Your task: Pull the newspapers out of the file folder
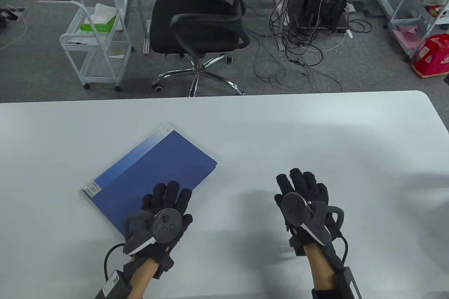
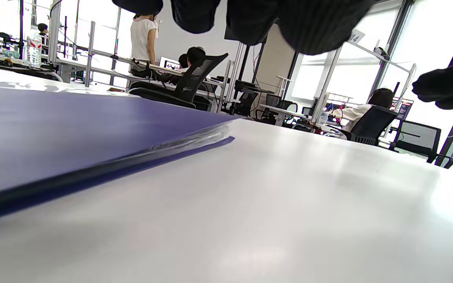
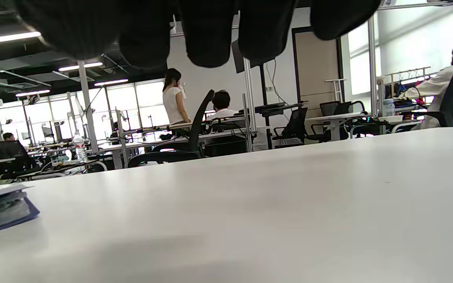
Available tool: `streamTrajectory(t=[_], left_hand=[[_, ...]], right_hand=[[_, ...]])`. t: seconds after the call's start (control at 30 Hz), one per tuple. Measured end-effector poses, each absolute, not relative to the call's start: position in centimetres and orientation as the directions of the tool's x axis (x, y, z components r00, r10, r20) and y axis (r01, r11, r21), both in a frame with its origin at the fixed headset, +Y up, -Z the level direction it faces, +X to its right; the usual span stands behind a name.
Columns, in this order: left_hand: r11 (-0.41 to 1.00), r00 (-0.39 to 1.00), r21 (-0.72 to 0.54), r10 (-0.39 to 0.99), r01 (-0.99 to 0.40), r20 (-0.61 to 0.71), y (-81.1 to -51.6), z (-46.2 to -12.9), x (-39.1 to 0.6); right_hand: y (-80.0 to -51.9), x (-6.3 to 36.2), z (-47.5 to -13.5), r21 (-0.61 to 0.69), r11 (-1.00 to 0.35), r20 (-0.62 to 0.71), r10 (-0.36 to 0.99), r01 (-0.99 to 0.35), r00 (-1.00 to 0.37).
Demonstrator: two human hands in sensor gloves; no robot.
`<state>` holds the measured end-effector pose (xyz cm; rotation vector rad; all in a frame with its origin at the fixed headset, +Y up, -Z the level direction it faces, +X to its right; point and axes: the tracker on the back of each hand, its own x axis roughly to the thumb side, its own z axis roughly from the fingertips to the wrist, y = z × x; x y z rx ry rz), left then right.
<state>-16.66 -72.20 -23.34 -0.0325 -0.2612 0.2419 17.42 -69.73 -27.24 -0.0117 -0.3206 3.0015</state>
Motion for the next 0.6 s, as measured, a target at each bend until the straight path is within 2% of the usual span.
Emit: streamTrajectory(t=[0.23, 0.37, 0.6], left_hand=[[0.968, 0.943, -0.069, 0.251, -0.242, 0.220, -72.0, -23.7, -17.3], [0.961, 0.946, 0.005, 0.273, -0.278, 0.177, -69.8, -24.5, -19.1], [0.945, 0.948, 0.075, 0.318, -0.318, 0.012, -64.9, -29.3, -25.4]], right_hand=[[-69.9, 17.7, -27.4, -0.212, -0.972, 0.005, 0.101, -0.100, -0.995], [-69.5, 17.8, -27.2, -0.233, -0.966, 0.009, 0.110, -0.109, -0.994], [-69.2, 18.0, -27.0, -0.252, -0.959, 0.015, 0.128, -0.128, -0.992]])
